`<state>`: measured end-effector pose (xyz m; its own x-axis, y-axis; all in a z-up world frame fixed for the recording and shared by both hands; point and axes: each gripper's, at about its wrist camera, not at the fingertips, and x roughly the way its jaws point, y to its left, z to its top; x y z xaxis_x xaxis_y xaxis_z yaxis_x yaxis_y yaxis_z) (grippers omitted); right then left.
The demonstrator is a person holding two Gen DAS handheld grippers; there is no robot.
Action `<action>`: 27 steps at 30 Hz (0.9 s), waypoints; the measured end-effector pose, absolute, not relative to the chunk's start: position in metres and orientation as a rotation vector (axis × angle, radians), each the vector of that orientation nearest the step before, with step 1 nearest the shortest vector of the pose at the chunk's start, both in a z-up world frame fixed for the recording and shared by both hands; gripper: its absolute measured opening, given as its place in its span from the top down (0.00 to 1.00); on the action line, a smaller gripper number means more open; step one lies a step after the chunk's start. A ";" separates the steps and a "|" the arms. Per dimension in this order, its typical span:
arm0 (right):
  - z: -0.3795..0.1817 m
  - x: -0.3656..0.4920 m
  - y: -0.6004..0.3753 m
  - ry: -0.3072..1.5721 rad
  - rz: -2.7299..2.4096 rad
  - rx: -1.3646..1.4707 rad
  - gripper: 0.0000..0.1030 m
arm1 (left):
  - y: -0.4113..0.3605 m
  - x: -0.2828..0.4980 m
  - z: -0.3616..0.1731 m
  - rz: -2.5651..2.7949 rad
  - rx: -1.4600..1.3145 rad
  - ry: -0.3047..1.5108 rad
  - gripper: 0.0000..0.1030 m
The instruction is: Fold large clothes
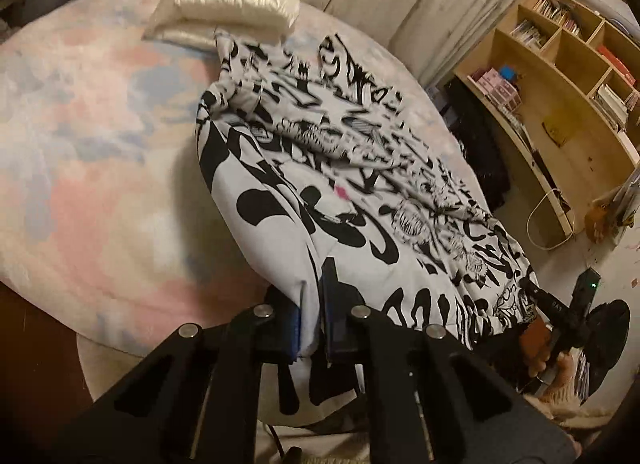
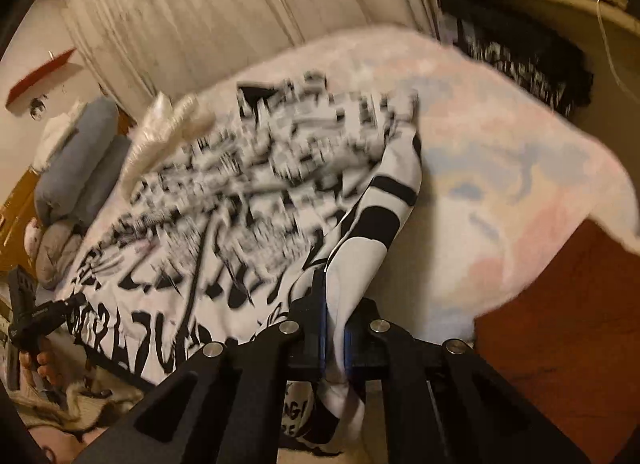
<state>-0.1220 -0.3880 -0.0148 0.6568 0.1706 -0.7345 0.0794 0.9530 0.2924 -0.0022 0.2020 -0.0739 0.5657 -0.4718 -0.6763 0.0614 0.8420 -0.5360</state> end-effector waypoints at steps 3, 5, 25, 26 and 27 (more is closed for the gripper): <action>0.006 -0.125 -0.389 0.811 0.048 0.352 0.95 | 0.201 -0.003 -0.062 -0.323 -0.524 0.911 0.95; 0.016 -0.128 -0.388 0.796 0.053 0.367 0.95 | 0.205 -0.005 -0.057 -0.322 -0.554 0.897 0.96; 0.091 -0.146 -0.429 0.737 0.115 0.490 0.96 | 0.244 -0.054 0.007 -0.377 -0.664 0.768 0.97; 0.093 -0.135 -0.432 0.736 0.121 0.502 0.96 | 0.243 -0.045 0.010 -0.369 -0.665 0.775 0.97; 0.096 -0.123 -0.435 0.734 0.121 0.511 0.96 | 0.242 -0.038 0.012 -0.367 -0.677 0.781 0.97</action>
